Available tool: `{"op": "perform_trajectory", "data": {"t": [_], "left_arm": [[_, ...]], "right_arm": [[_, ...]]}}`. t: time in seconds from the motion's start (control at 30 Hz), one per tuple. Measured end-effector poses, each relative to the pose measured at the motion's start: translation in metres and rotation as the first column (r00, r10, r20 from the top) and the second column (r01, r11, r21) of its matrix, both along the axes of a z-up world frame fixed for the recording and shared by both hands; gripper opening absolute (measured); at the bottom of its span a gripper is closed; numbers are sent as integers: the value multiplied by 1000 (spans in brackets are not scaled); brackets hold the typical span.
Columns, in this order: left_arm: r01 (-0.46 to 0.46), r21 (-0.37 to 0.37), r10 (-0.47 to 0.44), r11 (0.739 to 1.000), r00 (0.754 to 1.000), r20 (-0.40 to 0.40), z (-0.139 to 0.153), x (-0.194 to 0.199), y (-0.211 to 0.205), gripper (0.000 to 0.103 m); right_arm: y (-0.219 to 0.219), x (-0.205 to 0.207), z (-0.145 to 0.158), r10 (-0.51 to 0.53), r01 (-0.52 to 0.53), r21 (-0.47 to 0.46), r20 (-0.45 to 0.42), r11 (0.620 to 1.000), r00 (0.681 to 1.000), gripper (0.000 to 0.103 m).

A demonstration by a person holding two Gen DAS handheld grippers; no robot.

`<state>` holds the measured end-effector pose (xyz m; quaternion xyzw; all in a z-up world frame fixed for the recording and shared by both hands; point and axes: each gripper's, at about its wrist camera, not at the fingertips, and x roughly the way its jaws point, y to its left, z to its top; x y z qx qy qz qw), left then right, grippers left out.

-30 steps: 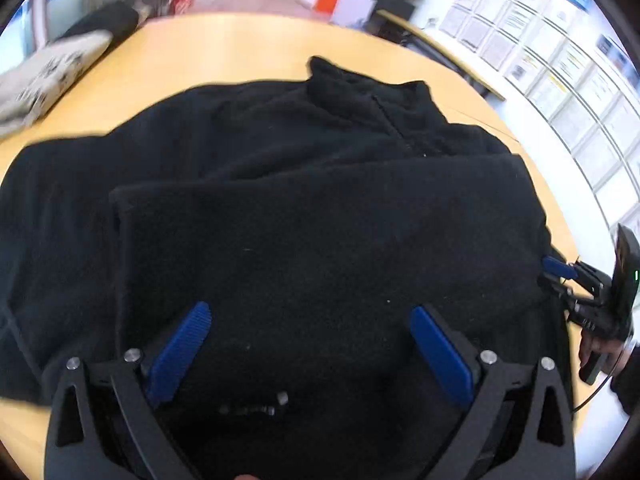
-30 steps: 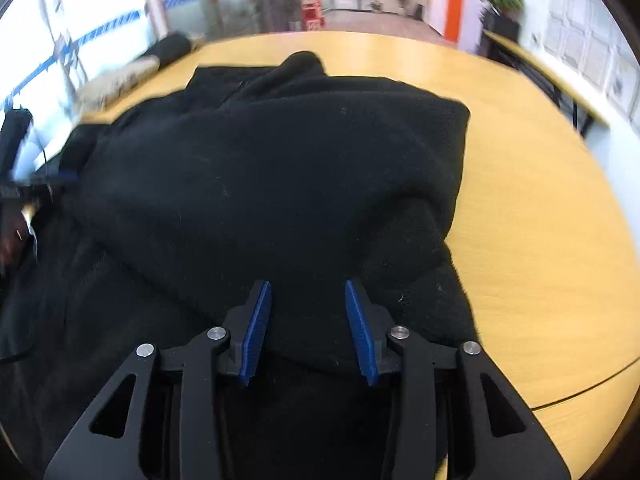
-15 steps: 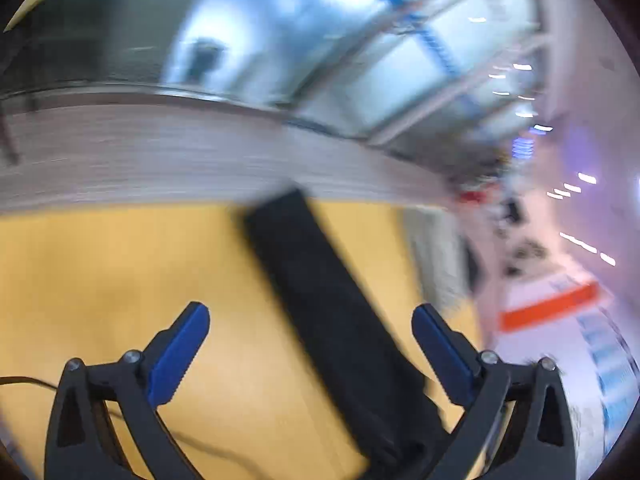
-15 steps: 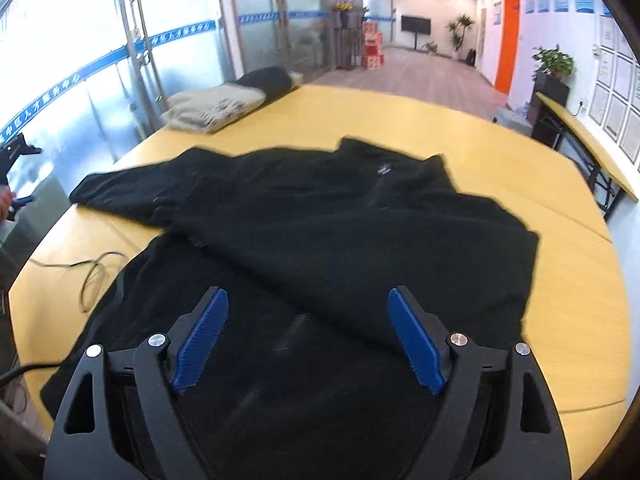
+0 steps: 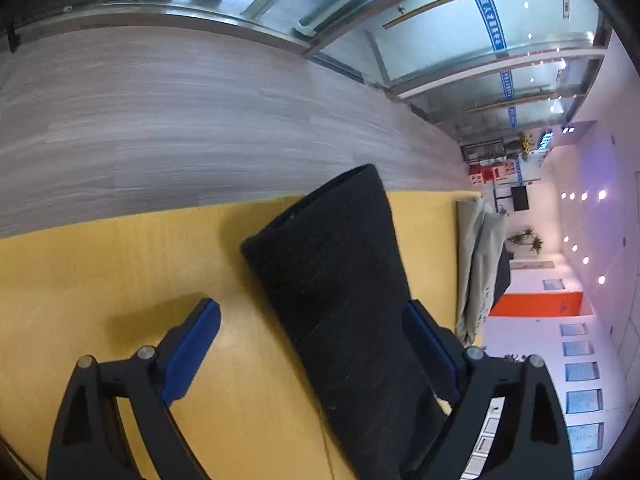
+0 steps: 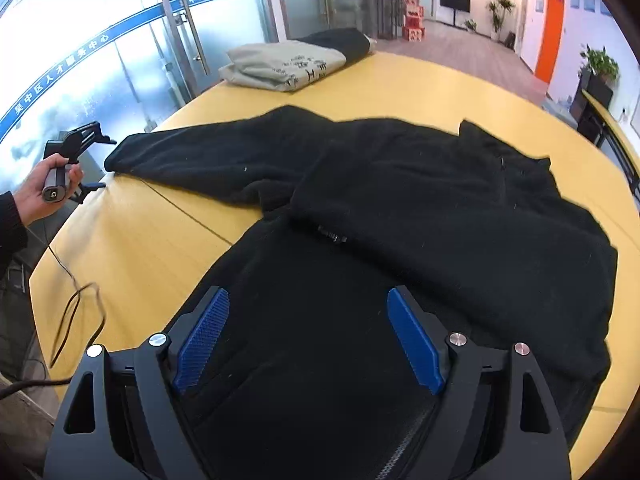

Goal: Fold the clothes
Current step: 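Grasp the other sleeve cuff with the left tool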

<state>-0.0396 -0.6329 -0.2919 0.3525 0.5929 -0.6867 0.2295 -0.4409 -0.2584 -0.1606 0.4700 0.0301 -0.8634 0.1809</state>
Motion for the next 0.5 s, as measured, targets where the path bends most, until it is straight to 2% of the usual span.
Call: {"op": "perform_trajectory", "data": {"t": [0.03, 0.07, 0.1, 0.13, 0.2, 0.27, 0.33, 0.37, 0.43, 0.5], "left_arm": [[-6, 8, 6, 1000, 1000, -14, -3, -2, -1, 84], [5, 12, -5, 1000, 1000, -12, -7, -4, -1, 65], [21, 22, -21, 1000, 1000, -4, -12, -7, 0, 51], [47, 41, -47, 998, 999, 17, -19, -12, 1, 30], [64, 27, -65, 998, 998, 24, -20, -13, 2, 26], [70, -1, -70, 998, 998, -1, -11, -13, 8, 15], [74, -30, -75, 997, 997, -27, -1, -14, 15, 9], [76, -51, -78, 996, 996, -48, 14, -6, 19, 8], [121, -130, -134, 984, 987, -93, 52, -19, 43, 7], [185, -214, -218, 959, 966, -143, 99, -34, 72, 6]], "right_arm": [[1, 2, -2, -7, 7, -4, 8, 1000, 1000, 83], [2, 5, -4, -14, 14, -9, 16, 1000, 1000, 83], [4, 7, -5, -20, 21, -12, 23, 1000, 1000, 83], [6, 8, -7, -27, 28, -16, 28, 999, 999, 83], [11, 12, -9, -37, 38, -25, 35, 999, 999, 83], [19, 17, -10, -48, 49, -34, 39, 998, 998, 83], [31, 22, -11, -63, 65, -44, 42, 997, 997, 83], [38, 24, -12, -73, 75, -53, 44, 996, 996, 83], [51, 29, -11, -87, 90, -64, 41, 994, 995, 83], [69, 35, -8, -105, 107, -80, 31, 991, 994, 83]]}}
